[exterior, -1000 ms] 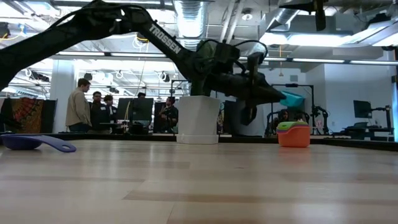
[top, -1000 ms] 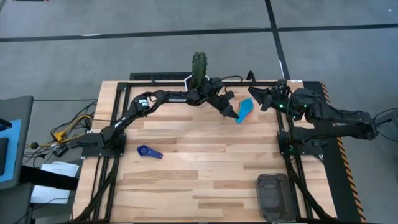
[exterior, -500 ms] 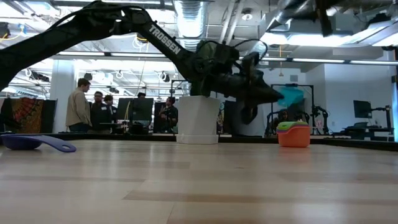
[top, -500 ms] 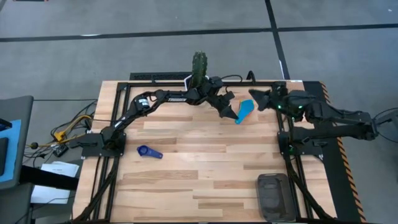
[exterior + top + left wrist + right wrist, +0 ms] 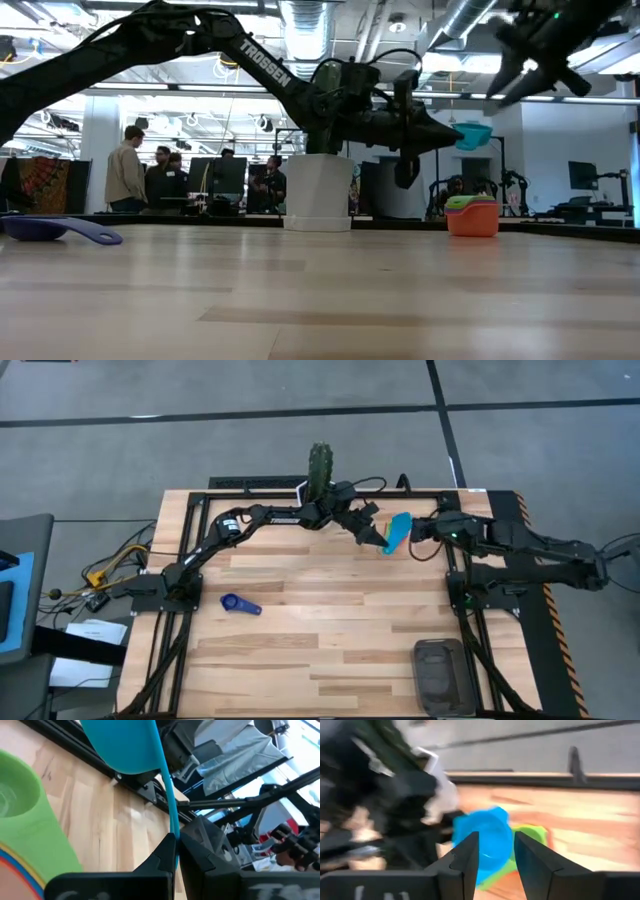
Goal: Nest measuring cups in basket
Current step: Stack the light blue measuring cup on top of the green measuring cup
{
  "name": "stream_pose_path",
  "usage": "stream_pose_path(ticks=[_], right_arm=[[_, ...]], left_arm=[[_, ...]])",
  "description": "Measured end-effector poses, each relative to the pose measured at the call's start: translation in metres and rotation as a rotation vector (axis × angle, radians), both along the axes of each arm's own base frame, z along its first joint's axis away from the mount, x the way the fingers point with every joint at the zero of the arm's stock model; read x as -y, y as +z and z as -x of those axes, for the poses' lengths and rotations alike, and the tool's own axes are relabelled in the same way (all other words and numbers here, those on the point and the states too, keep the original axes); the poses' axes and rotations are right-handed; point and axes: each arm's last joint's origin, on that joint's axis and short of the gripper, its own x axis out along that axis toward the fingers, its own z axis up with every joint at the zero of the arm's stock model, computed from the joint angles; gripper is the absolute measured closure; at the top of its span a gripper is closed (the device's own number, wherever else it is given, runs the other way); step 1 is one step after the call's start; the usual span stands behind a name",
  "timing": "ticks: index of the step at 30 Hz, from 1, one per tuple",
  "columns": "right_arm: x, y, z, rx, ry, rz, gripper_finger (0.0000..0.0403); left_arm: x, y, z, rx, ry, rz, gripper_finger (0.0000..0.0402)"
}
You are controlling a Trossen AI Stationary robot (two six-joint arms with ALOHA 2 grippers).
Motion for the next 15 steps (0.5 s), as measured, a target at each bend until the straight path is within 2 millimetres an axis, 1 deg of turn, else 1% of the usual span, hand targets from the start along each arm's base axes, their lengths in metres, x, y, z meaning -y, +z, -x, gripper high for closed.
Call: stream_pose_path(ticks=[5, 9, 11, 15], right_arm=[[0.016, -0.011, -0.007, -0.097, 0.028, -0.095, 0.0239], [0.029, -0.018, -0.01, -0.154, 0.03, -0.129, 0.0238], [0.035, -0.019, -0.011, -0.162, 0.037, -0.146, 0.0243], [0.044, -0.019, -0.011, -0.115, 0.094, -0.187, 0.0258]], left_arm=[[0.0, 0.0, 0.0, -0.012, 0.01, 0.025, 0.0401], [0.0, 0.0, 0.0, -0.012, 0.01, 0.025, 0.0401], [0.0, 0.0, 0.0, -0.014, 0.008, 0.03, 0.0401], [0.0, 0.0, 0.0, -0.016, 0.004, 0.034, 0.0401]])
